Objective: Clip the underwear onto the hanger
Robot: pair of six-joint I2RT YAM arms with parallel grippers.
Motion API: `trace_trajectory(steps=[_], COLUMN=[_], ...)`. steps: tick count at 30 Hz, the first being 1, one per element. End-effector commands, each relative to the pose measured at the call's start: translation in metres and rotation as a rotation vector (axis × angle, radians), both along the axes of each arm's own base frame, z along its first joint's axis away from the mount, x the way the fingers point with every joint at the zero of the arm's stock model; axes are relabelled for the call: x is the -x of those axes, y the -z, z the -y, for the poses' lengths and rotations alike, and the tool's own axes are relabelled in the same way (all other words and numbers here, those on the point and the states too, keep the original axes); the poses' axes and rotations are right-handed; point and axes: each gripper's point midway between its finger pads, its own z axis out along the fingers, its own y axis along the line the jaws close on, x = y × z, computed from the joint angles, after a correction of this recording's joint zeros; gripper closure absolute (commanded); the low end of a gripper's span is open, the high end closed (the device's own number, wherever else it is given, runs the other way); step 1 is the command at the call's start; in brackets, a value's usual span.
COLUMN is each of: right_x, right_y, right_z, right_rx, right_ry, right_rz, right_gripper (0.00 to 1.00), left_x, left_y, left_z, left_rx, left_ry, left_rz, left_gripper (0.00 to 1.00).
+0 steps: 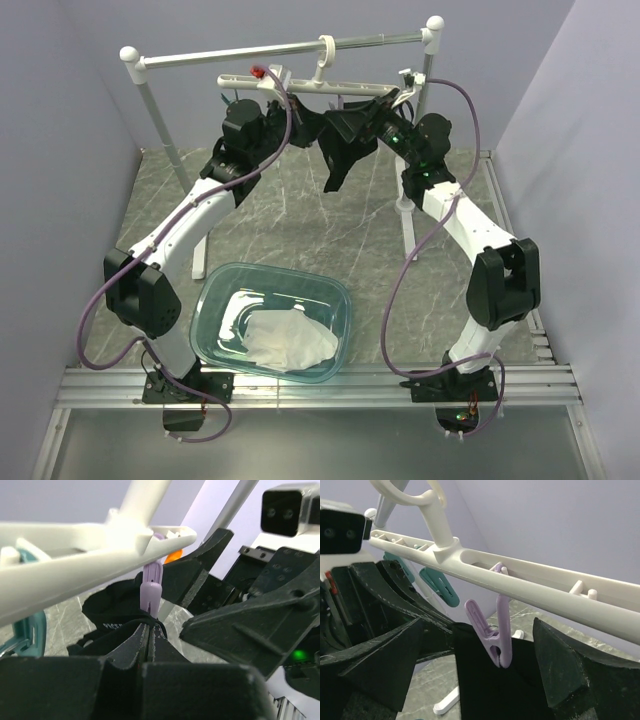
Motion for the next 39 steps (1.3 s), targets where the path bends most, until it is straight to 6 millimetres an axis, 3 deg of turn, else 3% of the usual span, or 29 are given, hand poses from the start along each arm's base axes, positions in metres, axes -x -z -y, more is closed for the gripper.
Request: trace_trajectory(steps=[1,3,6,13,18,19,20,21,23,26,27,32,39], right_x=[0.013,0.012,0.015,0.022,0.023,0.024,0.024,0.024,0.026,0.033,0.040,0.066,0.107], right_y=[-0.034,-0.034,-0.030,-0.019,-0.013,-0.014,-0.013,-0.014,-0.014,-0.018,-0.022,-0.022,0.004], right_z=[0.013,0.015,0.015,0.020,0.032,0.034,0.036,0.039,0.043,0.047,0.046,0.045,0.050], right_rx=[-0.037,-0.037,-0.027,-0.005,0.014,0.019,0.028,0.032,0.042,0.065,0.076,0.141,0.303], right_ry=[0.035,0.044,0.039,0.047,0.073,0.076,0.082,0.085,0.085,0.055,0.036,-0.017,-0.055], right_rz=[0.034,0.020,-0.007,-0.040,-0.050,-0.052,-0.048,-0.047,-0.046,-0.027,-0.012,0.016,0.007], right_gripper=[0.03,0.03,0.02,0.01,0.00,0.00,0.00,0.00,0.00,0.00,0.00,0.00,0.00], left_x=[0.008,0.009,0.012,0.032,0.057,0.061,0.070,0.074,0.090,0.108,0.110,0.138,0.180], left_y=[-0.013,-0.012,-0.003,0.024,0.026,0.038,0.029,0.042,0.032,0.049,0.062,0.088,0.123], left_z=[-0.007,-0.011,-0.015,-0.023,-0.032,-0.033,-0.038,-0.042,-0.052,-0.066,-0.071,-0.096,-0.106], left_rx=[-0.006,-0.014,-0.041,-0.095,-0.112,-0.123,-0.114,-0.133,-0.127,-0.203,-0.226,-0.330,-0.399], left_ry=[-0.009,-0.024,-0.033,-0.020,0.005,0.011,0.010,0.007,-0.005,-0.014,-0.022,-0.016,0.101], left_rz=[0.049,0.050,0.053,0.055,0.104,0.093,0.121,0.113,0.160,0.170,0.142,0.117,0.068], left_gripper=[0.98,0.94,0.75,0.49,0.38,0.37,0.37,0.34,0.32,0.26,0.23,0.15,0.04])
